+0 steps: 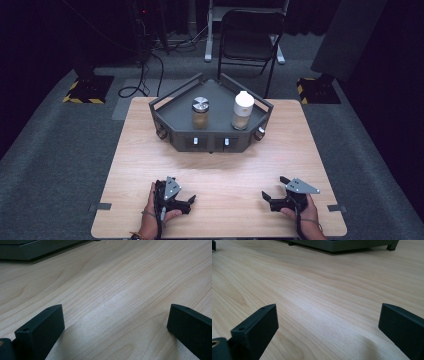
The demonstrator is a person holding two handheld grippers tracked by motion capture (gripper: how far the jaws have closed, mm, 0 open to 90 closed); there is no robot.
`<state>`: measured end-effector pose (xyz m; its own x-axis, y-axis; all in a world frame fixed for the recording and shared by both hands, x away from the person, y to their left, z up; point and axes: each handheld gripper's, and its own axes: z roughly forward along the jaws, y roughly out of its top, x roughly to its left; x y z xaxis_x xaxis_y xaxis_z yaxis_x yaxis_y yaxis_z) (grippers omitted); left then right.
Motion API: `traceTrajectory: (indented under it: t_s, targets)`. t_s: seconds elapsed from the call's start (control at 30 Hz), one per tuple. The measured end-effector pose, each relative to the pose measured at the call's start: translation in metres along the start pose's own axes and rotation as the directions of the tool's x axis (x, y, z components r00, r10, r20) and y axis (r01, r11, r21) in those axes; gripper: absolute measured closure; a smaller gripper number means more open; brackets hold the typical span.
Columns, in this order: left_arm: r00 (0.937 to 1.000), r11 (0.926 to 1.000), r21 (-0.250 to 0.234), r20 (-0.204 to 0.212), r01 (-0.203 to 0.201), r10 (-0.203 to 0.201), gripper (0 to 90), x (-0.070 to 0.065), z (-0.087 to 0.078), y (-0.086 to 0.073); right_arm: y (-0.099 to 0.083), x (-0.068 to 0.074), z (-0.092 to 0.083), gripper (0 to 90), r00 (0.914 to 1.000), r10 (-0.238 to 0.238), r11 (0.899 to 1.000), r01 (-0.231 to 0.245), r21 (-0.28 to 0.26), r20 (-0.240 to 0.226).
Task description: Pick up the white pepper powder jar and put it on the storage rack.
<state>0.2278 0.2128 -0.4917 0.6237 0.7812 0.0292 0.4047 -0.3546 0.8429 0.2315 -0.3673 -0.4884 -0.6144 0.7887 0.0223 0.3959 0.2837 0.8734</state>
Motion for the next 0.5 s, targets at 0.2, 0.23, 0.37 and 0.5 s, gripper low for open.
traceTrajectory:
  t_s: [0.2, 0.23, 0.37, 0.5]
  targets:
    - [1.0, 1.0, 0.0, 0.0, 0.0, 0.0, 1.0, -0.0001, 0.0, -0.0001, 0.0, -0.0015, 0.0015, 2.4, 0.9998, 0.021, 1.0, -0.02, 0.021, -0.001]
    - [1.0, 1.0, 0.0, -0.001, -0.002, 0.002, 1.0, -0.0002, -0.0001, -0.0001, 0.0013, -0.0011, 0.002, 2.5, 0.9998, 0.021, 0.999, -0.021, 0.032, 0.003]
    - [1.0, 1.0, 0.0, -0.001, -0.002, 0.002, 1.0, -0.0002, 0.0, -0.0001, 0.0037, -0.0018, 0.0034, 2.7, 0.9995, 0.032, 0.998, -0.033, 0.054, 0.004]
    - [1.0, 1.0, -0.001, -0.002, -0.002, 0.002, 1.0, -0.0004, -0.0001, -0.0002, 0.0049, -0.0002, 0.0045, 2.8, 0.9994, 0.034, 0.998, -0.034, 0.061, 0.011]
